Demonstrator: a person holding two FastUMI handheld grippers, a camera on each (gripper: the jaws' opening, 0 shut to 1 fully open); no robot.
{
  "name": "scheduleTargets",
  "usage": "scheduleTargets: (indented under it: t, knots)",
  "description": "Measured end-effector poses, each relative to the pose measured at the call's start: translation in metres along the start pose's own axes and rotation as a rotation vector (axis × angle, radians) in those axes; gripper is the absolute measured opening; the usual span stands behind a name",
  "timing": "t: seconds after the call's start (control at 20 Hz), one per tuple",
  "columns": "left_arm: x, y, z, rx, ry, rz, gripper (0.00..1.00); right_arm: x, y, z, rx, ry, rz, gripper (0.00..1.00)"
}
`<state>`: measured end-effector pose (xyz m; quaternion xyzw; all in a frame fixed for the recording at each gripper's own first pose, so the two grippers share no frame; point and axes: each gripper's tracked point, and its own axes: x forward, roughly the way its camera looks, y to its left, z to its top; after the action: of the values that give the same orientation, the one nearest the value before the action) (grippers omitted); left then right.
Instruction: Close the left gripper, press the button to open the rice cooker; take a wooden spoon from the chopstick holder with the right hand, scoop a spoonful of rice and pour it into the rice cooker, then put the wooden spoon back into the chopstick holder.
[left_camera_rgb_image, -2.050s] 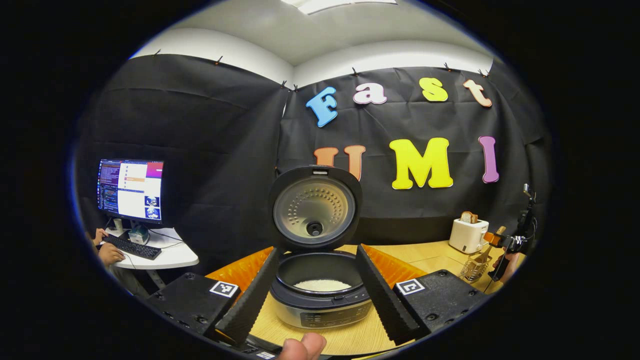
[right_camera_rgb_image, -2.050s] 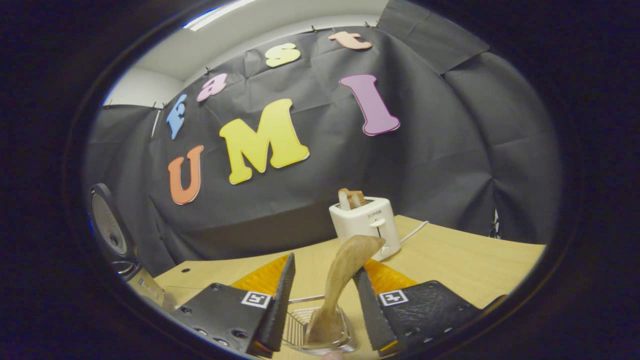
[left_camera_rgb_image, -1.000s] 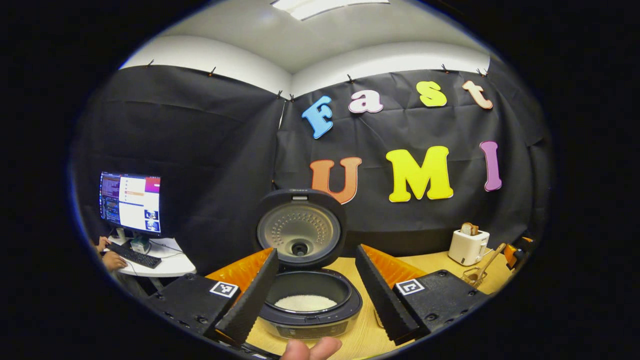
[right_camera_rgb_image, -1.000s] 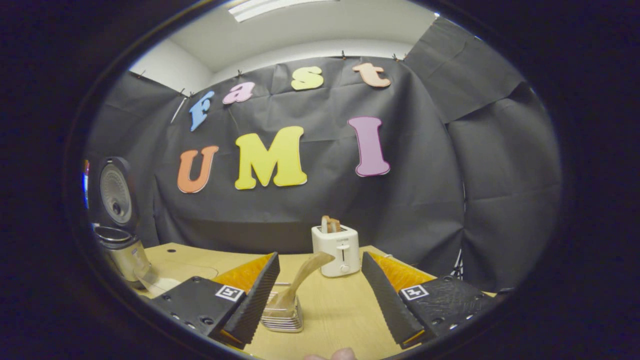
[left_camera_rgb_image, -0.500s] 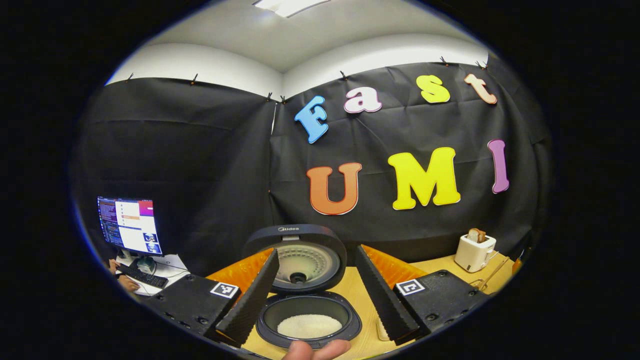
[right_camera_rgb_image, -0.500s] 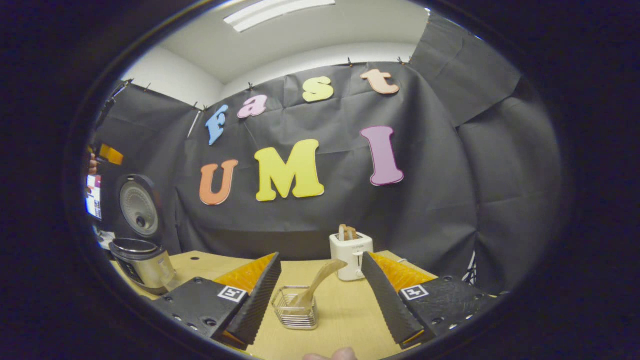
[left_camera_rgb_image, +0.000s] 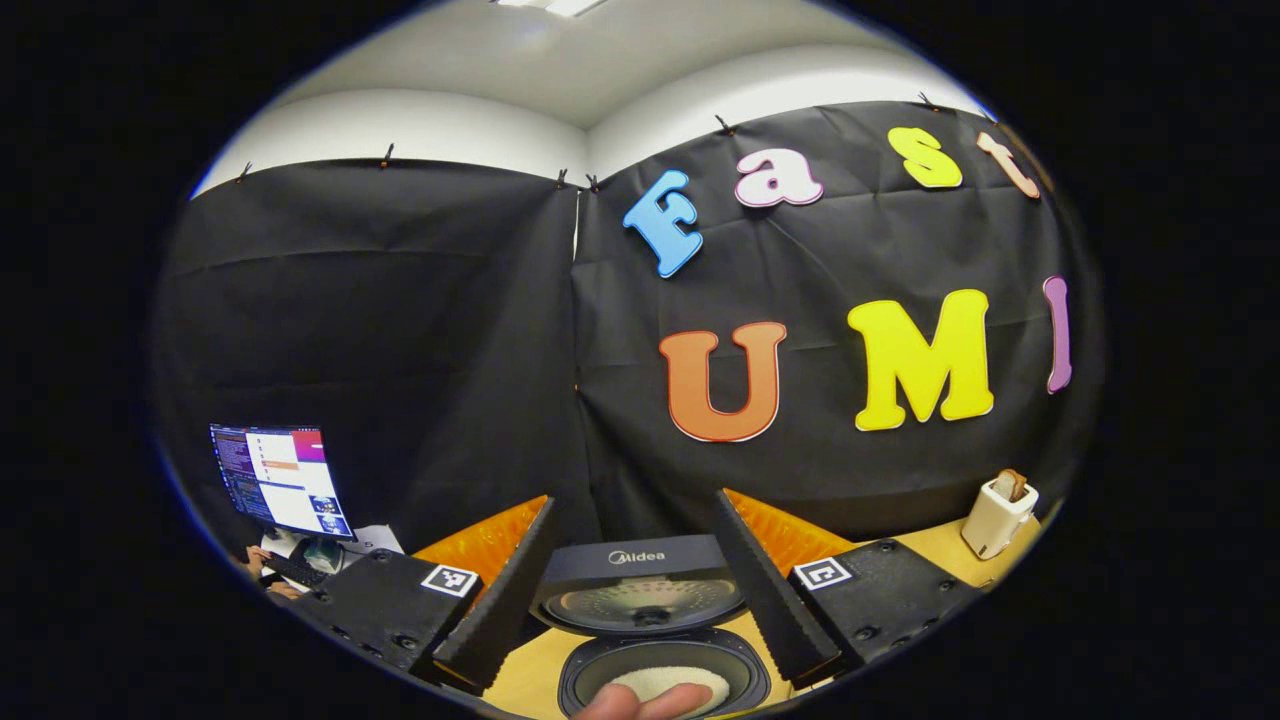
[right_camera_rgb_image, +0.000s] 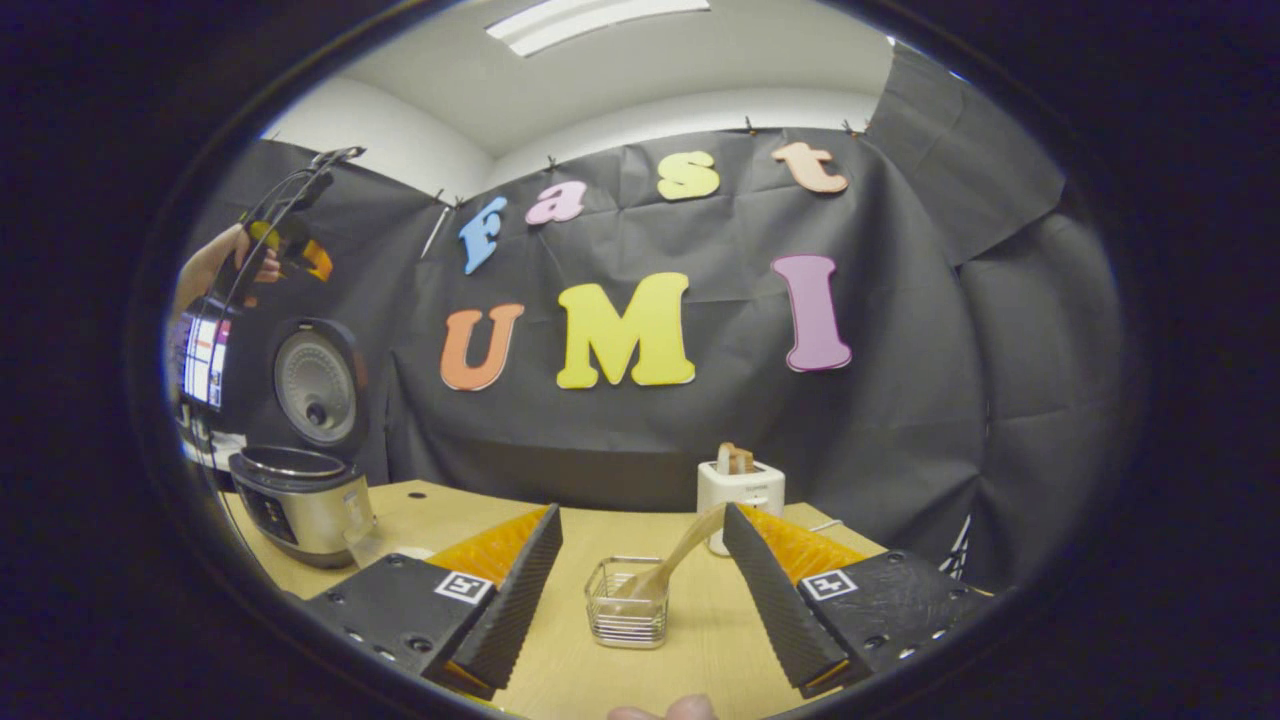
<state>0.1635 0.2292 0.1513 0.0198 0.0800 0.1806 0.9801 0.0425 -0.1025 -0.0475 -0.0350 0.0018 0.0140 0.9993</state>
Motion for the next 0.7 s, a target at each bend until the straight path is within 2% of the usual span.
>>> scheduleTargets:
  t: [0.2, 0.3, 0.45, 0.55, 0.7]
  knots:
    - [0.034, 0.008, -0.021, -0.001, 0.138, -0.003, 0.98, -0.006, 0.007, 0.001, -0.012, 0.002, 0.022, 0.96]
    - [0.046, 0.003, -0.034, -0.057, 0.211, -0.017, 0.98, -0.009, 0.006, 0.0, -0.009, 0.001, 0.016, 0.96]
    - [0.059, 0.009, -0.051, -0.075, 0.286, 0.003, 0.98, -0.014, 0.006, -0.001, -0.011, 0.008, 0.015, 0.95]
    - [0.06, 0.01, -0.055, -0.063, 0.308, 0.012, 0.98, -0.018, 0.005, -0.003, -0.019, 0.013, 0.012, 0.95]
    - [0.055, -0.005, -0.057, -0.071, 0.323, -0.033, 0.98, -0.02, 0.006, -0.006, -0.007, 0.022, 0.013, 0.95]
